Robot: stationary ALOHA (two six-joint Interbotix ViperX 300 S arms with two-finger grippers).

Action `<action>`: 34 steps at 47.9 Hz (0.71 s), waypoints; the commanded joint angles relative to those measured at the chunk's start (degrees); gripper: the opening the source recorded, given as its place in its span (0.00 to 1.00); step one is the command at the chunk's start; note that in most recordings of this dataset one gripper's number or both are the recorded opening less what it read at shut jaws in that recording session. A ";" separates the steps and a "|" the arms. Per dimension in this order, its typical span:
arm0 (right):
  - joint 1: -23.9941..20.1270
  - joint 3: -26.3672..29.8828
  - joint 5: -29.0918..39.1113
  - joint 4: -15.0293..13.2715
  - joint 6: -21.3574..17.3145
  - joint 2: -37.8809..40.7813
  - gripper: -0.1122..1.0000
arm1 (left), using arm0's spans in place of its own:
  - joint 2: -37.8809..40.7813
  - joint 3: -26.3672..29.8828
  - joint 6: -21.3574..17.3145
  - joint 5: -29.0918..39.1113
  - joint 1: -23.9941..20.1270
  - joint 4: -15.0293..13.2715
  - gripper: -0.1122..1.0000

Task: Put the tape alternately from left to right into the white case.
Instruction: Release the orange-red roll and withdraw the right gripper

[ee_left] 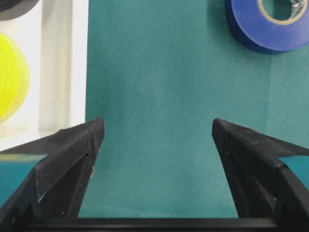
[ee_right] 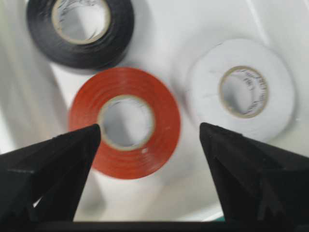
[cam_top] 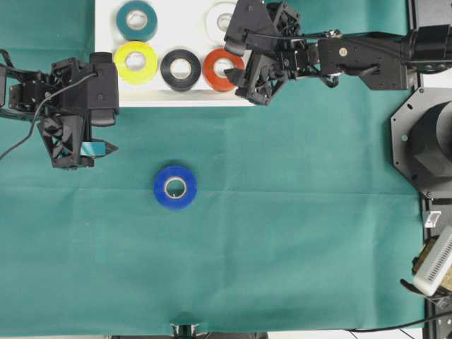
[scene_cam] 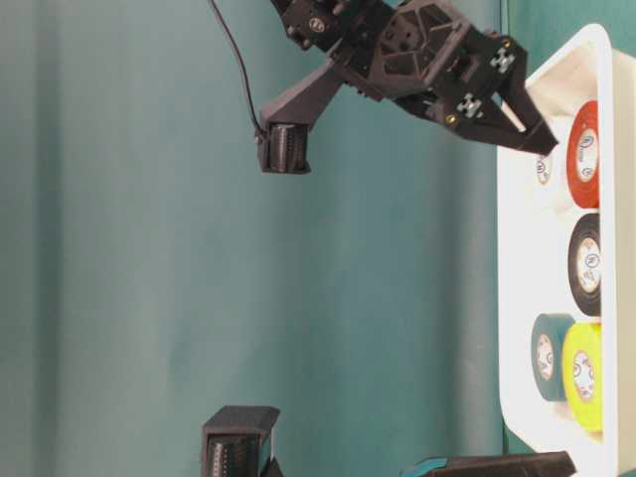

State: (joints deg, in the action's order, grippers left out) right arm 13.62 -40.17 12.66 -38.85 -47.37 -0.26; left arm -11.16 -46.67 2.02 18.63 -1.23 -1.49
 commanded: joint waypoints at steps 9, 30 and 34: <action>-4.57 -1.85 -3.16 -0.18 0.00 -5.10 0.88 | -0.70 0.53 -0.09 -0.62 0.09 -0.09 0.99; -10.99 -6.86 -5.19 -0.18 -0.09 -9.58 0.88 | -0.70 0.53 0.00 -1.14 0.09 -0.09 0.99; -11.87 -7.47 -5.19 -0.18 -0.09 -9.76 0.88 | -0.70 0.62 0.00 -1.23 0.09 -0.09 0.99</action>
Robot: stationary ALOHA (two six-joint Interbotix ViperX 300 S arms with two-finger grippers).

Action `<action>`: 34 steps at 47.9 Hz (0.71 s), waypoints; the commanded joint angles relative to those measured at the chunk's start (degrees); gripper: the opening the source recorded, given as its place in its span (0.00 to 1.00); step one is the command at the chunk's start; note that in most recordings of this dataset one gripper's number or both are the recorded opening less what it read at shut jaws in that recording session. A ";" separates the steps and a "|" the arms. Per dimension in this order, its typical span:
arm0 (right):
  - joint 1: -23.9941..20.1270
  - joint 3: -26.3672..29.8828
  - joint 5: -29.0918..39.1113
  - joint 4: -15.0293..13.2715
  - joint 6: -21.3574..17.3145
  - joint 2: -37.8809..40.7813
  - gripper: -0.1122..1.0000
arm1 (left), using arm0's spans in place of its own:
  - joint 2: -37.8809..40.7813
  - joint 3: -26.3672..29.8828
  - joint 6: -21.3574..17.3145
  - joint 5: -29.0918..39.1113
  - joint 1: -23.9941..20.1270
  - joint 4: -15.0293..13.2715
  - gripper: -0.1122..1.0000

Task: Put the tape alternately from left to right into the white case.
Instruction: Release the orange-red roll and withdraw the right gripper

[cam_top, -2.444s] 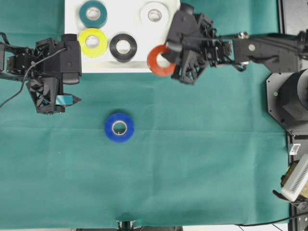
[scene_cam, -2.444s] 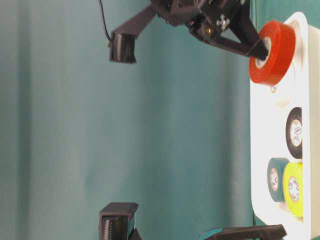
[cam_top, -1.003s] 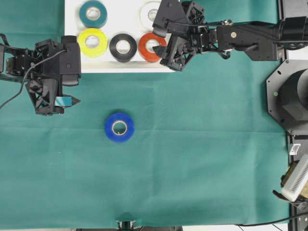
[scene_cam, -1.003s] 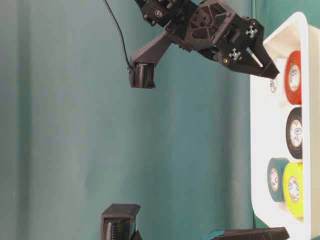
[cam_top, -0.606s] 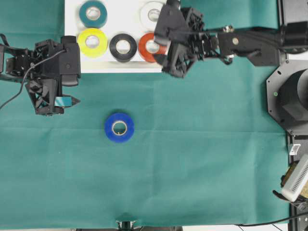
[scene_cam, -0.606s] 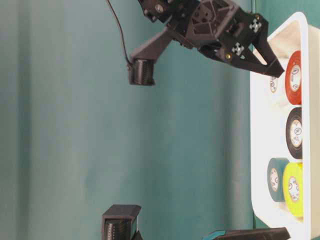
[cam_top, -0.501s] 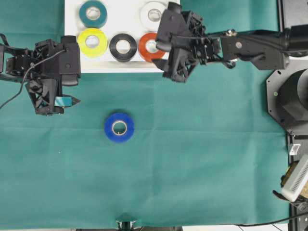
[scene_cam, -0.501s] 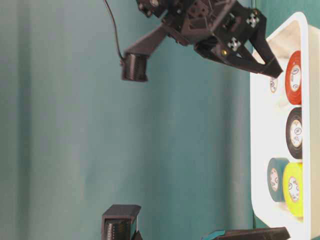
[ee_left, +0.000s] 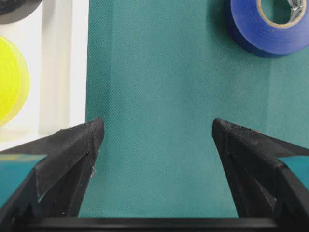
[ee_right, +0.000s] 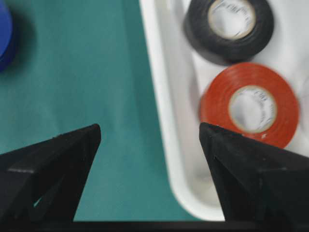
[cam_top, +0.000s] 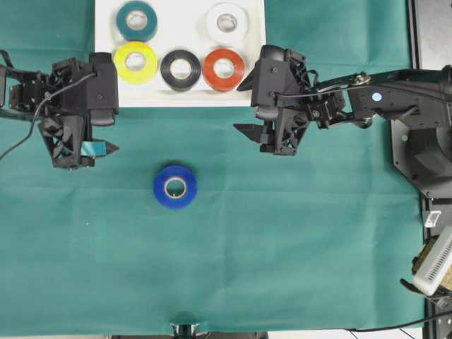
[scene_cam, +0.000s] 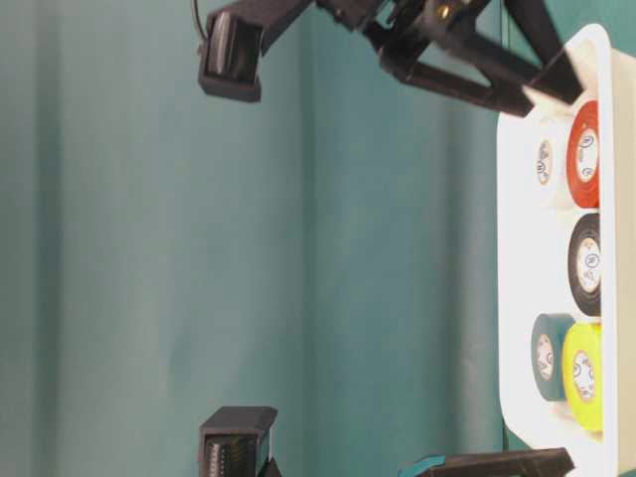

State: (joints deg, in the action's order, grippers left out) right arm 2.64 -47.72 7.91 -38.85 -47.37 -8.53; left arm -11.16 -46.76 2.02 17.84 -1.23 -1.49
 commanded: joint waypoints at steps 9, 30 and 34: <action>-2.99 -0.97 -0.44 -0.18 -0.09 -1.58 0.88 | -0.70 0.70 0.09 -0.44 0.35 -0.09 0.99; -3.34 -0.97 -0.44 -0.18 -0.09 -1.58 0.88 | -0.44 1.14 2.55 -0.70 2.02 -0.18 0.99; -3.43 -0.97 -0.44 -0.18 -0.09 -1.58 0.88 | 0.18 1.49 5.71 -0.79 2.37 -0.18 0.99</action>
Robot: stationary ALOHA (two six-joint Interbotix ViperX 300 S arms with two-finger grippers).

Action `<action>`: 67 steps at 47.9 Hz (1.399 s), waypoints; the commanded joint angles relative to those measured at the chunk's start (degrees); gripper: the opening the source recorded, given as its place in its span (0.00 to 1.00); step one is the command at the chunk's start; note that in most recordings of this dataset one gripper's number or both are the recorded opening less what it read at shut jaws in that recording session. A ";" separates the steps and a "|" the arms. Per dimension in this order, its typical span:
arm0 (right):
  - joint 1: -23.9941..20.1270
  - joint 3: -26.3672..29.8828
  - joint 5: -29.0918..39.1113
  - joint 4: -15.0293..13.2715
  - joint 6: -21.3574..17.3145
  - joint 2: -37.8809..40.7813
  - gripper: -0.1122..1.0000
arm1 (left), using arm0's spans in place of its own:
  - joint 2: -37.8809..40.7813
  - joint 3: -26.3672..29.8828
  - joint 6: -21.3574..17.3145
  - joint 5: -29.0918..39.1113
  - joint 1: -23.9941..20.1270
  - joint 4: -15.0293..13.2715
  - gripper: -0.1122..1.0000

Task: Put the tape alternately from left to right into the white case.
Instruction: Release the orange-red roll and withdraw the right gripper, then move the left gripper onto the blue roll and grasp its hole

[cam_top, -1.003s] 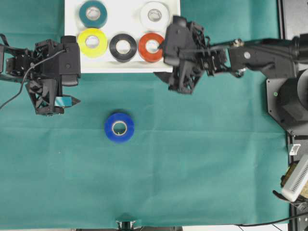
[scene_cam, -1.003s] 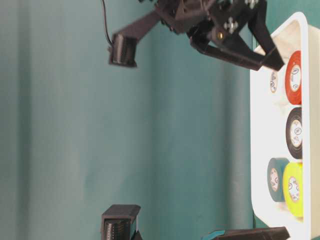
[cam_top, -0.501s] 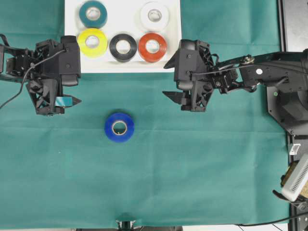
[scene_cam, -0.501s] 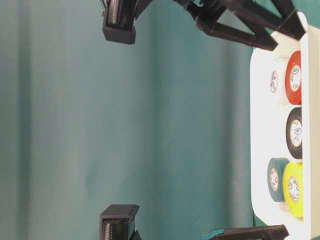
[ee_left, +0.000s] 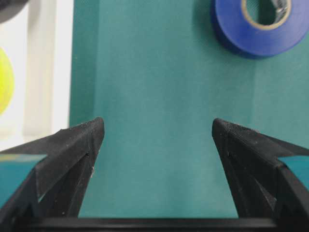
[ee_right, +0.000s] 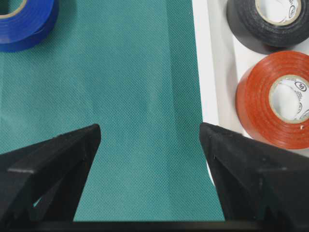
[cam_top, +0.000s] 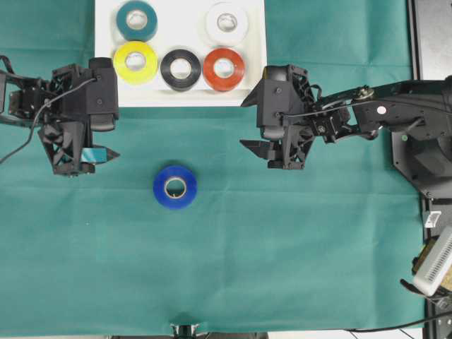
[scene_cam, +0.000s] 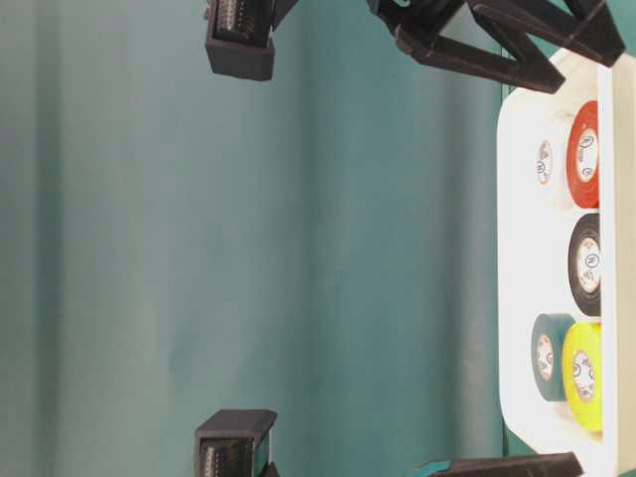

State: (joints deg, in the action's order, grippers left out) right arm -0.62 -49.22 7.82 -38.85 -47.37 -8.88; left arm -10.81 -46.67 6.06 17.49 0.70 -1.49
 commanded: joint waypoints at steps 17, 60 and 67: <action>-0.18 0.53 -0.35 -0.18 -0.09 -1.23 0.88 | 4.57 5.45 18.19 0.44 0.88 -0.18 0.99; -0.09 -0.18 -0.18 -0.18 0.00 -1.23 0.88 | 16.88 18.90 23.03 4.22 5.63 -0.18 0.99; -0.09 -0.70 -0.35 -0.18 0.00 -1.23 0.88 | 18.46 20.65 23.12 5.01 5.80 -0.18 0.99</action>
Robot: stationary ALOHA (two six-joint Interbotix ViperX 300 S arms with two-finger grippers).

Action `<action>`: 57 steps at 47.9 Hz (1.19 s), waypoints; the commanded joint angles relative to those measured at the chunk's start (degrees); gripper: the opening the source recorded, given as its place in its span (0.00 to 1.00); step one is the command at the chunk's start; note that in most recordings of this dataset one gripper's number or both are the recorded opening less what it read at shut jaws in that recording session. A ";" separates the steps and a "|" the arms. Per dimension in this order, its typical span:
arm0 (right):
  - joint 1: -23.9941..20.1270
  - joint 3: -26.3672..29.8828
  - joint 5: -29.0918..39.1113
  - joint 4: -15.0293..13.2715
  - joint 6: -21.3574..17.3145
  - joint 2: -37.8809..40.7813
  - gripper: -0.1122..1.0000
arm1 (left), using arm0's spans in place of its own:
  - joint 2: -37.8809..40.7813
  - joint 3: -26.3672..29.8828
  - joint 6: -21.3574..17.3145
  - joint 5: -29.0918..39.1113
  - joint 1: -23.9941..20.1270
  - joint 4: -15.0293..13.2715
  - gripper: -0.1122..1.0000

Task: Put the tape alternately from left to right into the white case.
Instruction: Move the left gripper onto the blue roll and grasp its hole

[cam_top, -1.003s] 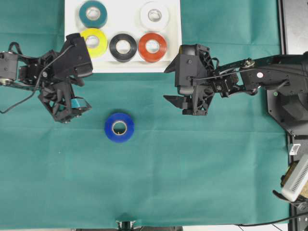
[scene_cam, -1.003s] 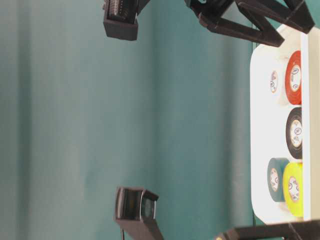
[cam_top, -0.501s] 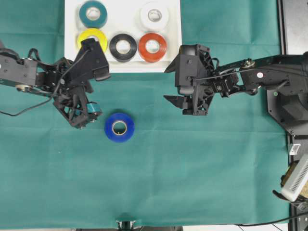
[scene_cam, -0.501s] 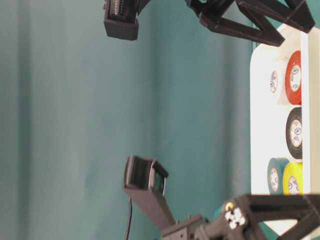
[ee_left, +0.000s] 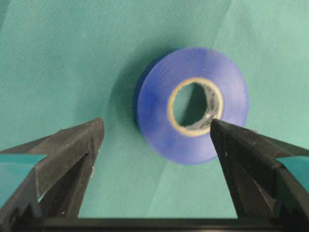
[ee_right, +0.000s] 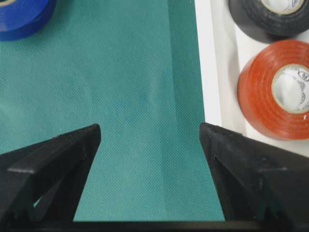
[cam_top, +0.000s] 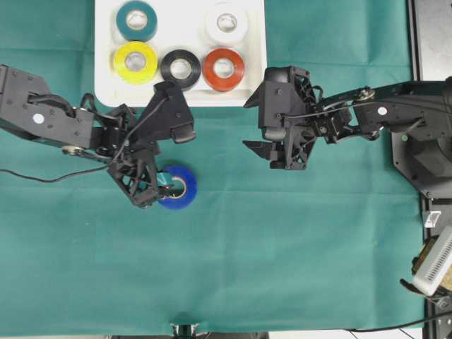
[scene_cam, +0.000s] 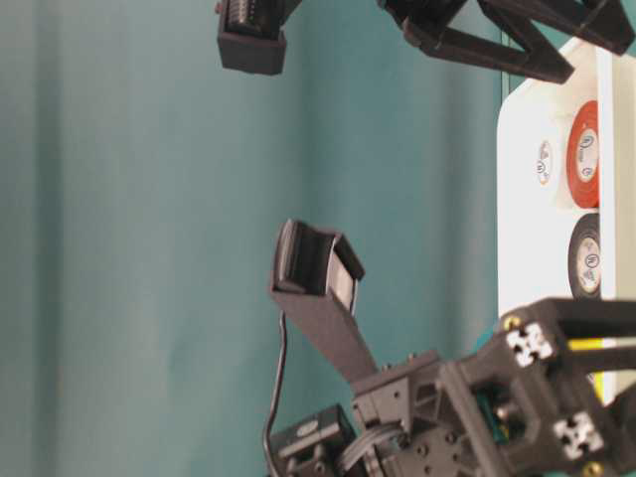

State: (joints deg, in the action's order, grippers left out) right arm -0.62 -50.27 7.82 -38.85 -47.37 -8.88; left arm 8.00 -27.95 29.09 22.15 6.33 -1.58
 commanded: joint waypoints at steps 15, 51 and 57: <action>-0.09 -0.09 -0.44 -0.18 0.09 -1.23 0.88 | 2.20 3.08 0.09 1.76 0.18 -0.09 0.99; -0.18 -0.18 -0.88 -0.18 0.09 -1.23 0.88 | 6.59 4.13 0.00 1.67 0.18 0.09 0.99; -0.09 -0.09 -0.79 -0.18 0.09 -1.23 0.88 | 6.59 3.96 0.00 1.67 0.18 0.09 0.99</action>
State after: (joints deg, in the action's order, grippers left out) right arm -0.62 -50.98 7.29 -38.85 -47.37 -8.88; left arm 15.12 -24.87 29.09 24.08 6.33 -1.58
